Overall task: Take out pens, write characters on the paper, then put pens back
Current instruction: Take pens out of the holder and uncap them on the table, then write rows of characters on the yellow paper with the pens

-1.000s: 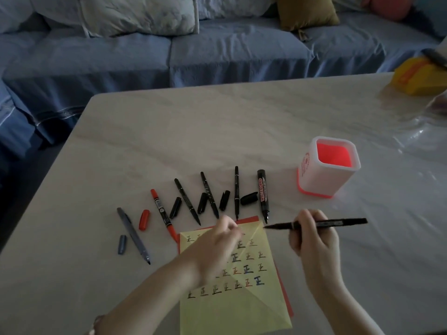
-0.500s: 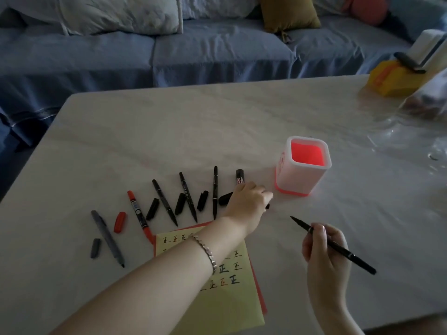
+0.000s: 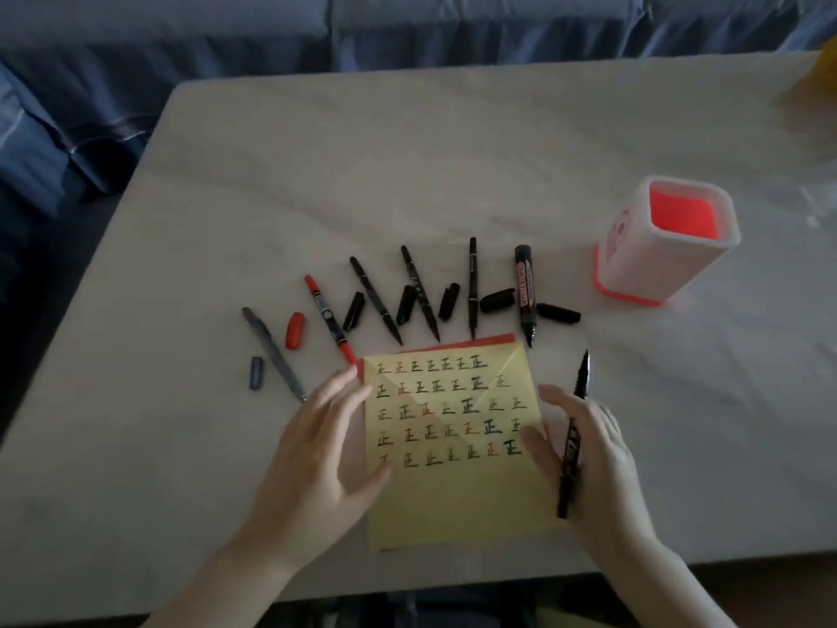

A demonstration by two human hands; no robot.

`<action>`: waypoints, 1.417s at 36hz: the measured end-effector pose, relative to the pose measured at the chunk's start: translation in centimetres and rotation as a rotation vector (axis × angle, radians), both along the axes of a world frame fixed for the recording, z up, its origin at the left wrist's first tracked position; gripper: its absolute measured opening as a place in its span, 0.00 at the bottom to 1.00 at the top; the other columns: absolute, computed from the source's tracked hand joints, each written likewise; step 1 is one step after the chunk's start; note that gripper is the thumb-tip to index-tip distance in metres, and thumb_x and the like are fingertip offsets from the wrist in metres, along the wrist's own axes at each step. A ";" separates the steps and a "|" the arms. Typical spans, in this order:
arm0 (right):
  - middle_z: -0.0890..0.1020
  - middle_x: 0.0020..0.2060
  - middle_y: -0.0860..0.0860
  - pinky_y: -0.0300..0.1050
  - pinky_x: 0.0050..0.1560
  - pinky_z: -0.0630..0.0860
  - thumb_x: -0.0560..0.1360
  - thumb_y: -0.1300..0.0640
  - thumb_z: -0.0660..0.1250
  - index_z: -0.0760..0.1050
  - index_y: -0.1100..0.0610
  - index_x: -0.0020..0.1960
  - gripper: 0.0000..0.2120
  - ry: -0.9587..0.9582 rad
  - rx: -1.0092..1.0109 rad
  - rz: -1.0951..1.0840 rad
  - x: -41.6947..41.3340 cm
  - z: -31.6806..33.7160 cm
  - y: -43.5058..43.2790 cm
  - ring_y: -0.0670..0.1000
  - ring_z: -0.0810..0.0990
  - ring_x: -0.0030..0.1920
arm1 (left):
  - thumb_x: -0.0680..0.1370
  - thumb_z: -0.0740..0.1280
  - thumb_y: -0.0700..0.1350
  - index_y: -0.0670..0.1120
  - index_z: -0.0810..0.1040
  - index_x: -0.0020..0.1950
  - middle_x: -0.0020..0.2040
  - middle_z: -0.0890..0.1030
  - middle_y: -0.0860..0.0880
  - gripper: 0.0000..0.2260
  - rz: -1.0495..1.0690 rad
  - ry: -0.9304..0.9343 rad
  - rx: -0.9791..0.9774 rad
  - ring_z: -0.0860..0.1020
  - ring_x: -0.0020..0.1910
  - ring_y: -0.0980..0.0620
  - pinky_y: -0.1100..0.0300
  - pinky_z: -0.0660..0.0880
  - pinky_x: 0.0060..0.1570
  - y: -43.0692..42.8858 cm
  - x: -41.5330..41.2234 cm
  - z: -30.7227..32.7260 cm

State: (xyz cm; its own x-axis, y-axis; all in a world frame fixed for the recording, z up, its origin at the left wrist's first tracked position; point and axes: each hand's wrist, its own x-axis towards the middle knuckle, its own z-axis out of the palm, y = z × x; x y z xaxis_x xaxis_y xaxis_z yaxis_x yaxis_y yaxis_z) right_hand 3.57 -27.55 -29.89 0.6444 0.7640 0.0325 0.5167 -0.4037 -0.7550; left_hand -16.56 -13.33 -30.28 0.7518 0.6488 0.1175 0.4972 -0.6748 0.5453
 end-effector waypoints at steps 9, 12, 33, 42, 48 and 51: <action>0.70 0.67 0.49 0.56 0.69 0.61 0.67 0.40 0.64 0.70 0.55 0.62 0.28 -0.120 -0.226 -0.040 -1.7 -0.8 0.0 0.50 0.60 0.68 | 0.67 0.50 0.76 0.48 0.51 0.74 0.75 0.53 0.51 0.45 -0.127 0.183 0.005 0.47 0.74 0.56 0.47 0.46 0.71 -1.1 -1.5 -1.0; 0.70 0.67 0.48 0.57 0.69 0.60 0.69 0.44 0.67 0.70 0.55 0.61 0.25 -0.142 -0.212 -0.039 -1.8 -1.0 0.0 0.49 0.59 0.69 | 0.66 0.49 0.76 0.46 0.53 0.73 0.74 0.58 0.47 0.46 -0.159 0.203 0.028 0.49 0.73 0.53 0.44 0.45 0.71 -1.6 -1.1 -1.1; 0.72 0.64 0.48 0.56 0.67 0.61 0.69 0.49 0.69 0.72 0.53 0.57 0.19 -0.159 -0.172 -0.019 -0.9 -1.4 0.6 0.52 0.61 0.66 | 0.66 0.60 0.71 0.42 0.60 0.70 0.70 0.67 0.43 0.44 -0.078 0.184 0.066 0.59 0.72 0.48 0.46 0.54 0.69 -2.6 -0.6 -1.9; 0.72 0.57 0.43 0.51 0.63 0.65 0.68 0.49 0.69 0.74 0.56 0.55 0.18 -0.107 -0.064 -0.033 -1.0 -1.0 0.5 0.51 0.65 0.64 | 0.68 0.59 0.69 0.41 0.62 0.70 0.70 0.68 0.43 0.41 -0.076 0.211 0.068 0.60 0.72 0.48 0.47 0.55 0.69 -2.6 -0.7 -1.8; 0.79 0.43 0.51 0.36 0.41 0.73 0.75 0.34 0.48 0.68 0.47 0.52 0.20 0.078 0.310 -0.024 -2.1 0.5 1.0 0.42 0.77 0.40 | 0.71 0.54 0.69 0.43 0.64 0.70 0.70 0.68 0.46 0.37 -0.036 0.207 0.056 0.61 0.72 0.48 0.49 0.54 0.68 -2.6 -0.8 -1.9; 0.81 0.41 0.52 0.40 0.44 0.77 0.74 0.35 0.52 0.70 0.49 0.51 0.21 0.389 0.400 -0.065 -3.9 1.3 2.2 0.51 0.80 0.42 | 0.70 0.56 0.69 0.43 0.65 0.69 0.70 0.69 0.46 0.37 -0.028 0.188 0.069 0.62 0.71 0.48 0.47 0.55 0.68 -2.7 -0.9 -1.9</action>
State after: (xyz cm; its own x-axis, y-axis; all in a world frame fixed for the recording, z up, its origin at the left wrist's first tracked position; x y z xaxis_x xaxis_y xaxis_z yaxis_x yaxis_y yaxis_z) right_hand -0.31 -25.37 -28.61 0.7123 0.6992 0.0618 0.1530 -0.0687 -0.9858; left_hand -17.41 -15.99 -32.23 0.7822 0.6228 0.0169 0.5666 -0.7224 0.3964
